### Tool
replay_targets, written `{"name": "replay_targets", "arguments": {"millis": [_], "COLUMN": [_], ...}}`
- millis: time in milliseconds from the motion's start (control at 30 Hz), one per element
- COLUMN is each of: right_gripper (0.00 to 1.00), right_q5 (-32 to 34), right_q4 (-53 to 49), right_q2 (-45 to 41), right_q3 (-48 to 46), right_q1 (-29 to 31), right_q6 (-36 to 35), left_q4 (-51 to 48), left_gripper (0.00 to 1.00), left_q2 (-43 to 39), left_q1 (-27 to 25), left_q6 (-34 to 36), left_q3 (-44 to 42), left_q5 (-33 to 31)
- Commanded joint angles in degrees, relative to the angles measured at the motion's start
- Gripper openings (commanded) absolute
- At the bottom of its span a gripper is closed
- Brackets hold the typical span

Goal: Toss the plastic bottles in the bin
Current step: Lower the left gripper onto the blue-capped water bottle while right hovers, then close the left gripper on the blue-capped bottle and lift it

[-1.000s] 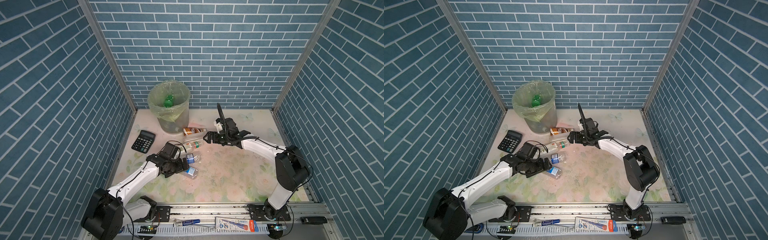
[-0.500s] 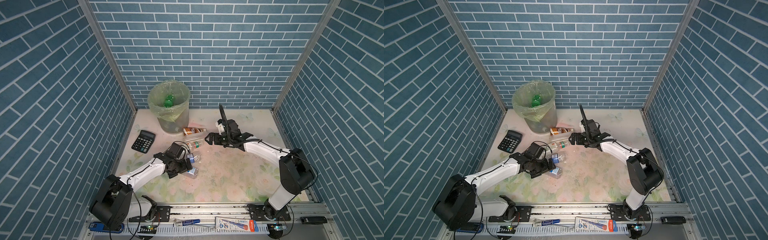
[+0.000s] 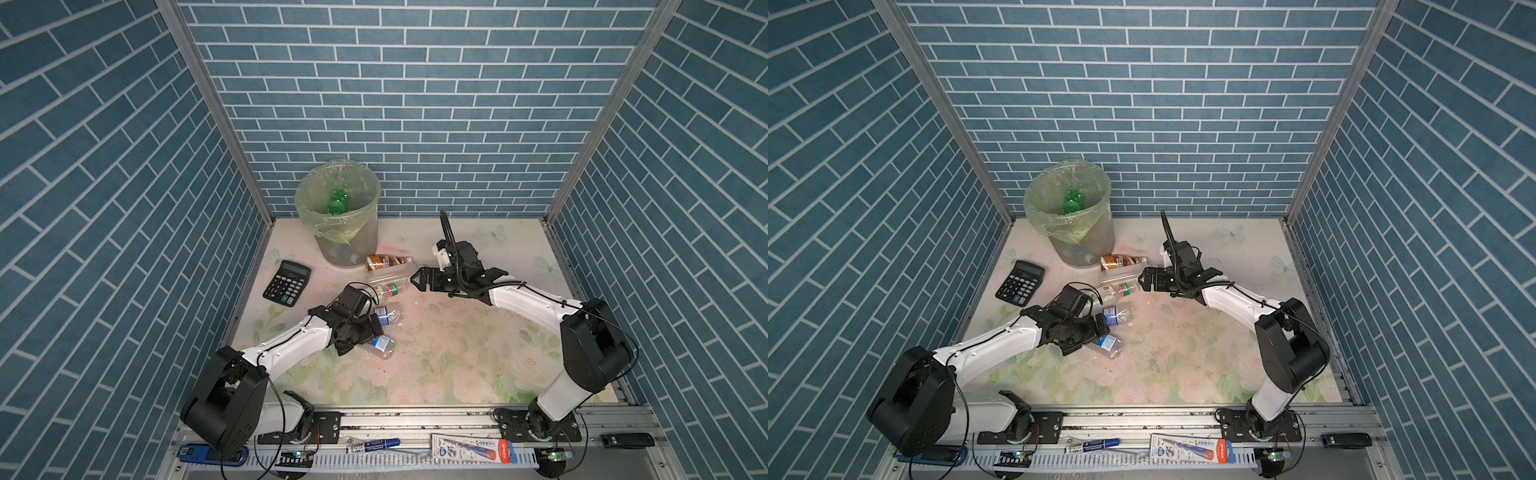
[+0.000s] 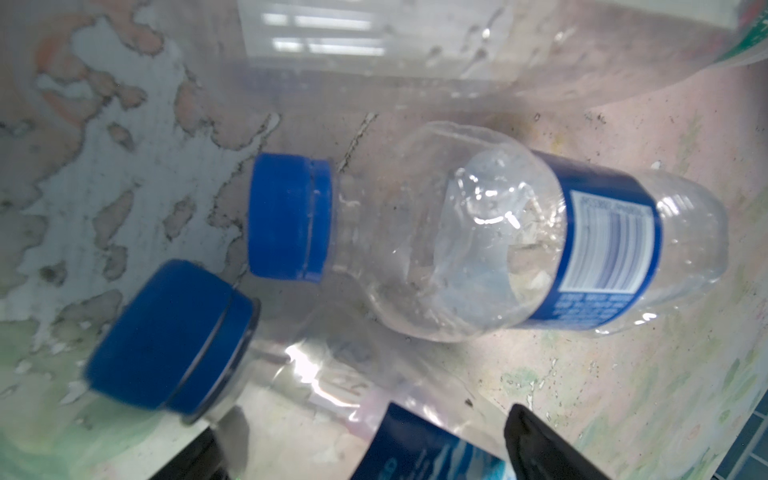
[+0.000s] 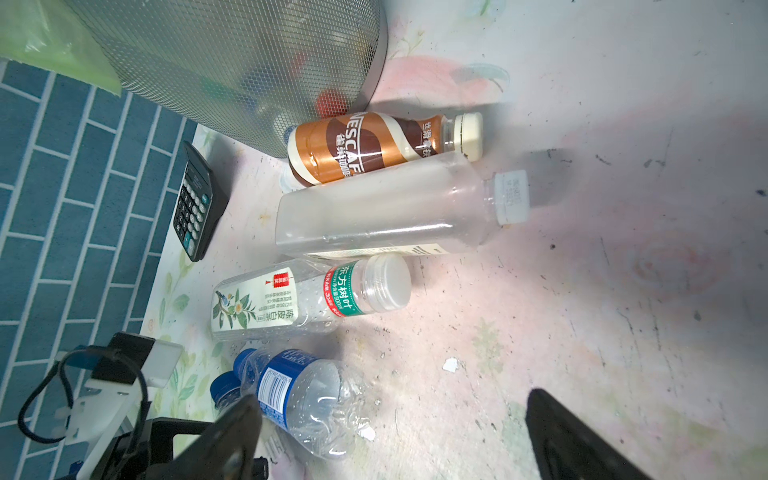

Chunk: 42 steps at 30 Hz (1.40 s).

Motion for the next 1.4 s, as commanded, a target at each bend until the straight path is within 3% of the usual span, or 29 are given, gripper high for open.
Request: {"name": "replay_targets", "arguments": {"millis": [0,433,800,1367], "right_gripper": [0.99,0.99,0.99,0.99], "right_q5": [0.68,0.5,0.41,-0.42], "right_q4": [1.08,1.32,1.56,2.79], "right_q2": [-1.84,-2.01,-2.3,-2.39], "right_q3": [-1.71,-2.13,-2.8,-3.74], "right_q1": [-0.34,-0.82,-1.22,-2.02], "right_q6": [-1.42,-1.24,-1.24,-0.13], "left_q4": [-1.46,-1.03,-1.19,-3.75], "left_gripper": [0.96,0.89,0.76,0.65], "left_q2": [-0.21,-1.35,-1.39,-4.24], "left_q1": [-0.22,-0.18,0.03,7.1], "left_q6": [-0.29,-0.67,-0.2,3.73], "left_q3": [-1.39,-3.1,-3.43,-4.82], "left_q5": [-2.65,-3.58,-4.32,-4.3]}}
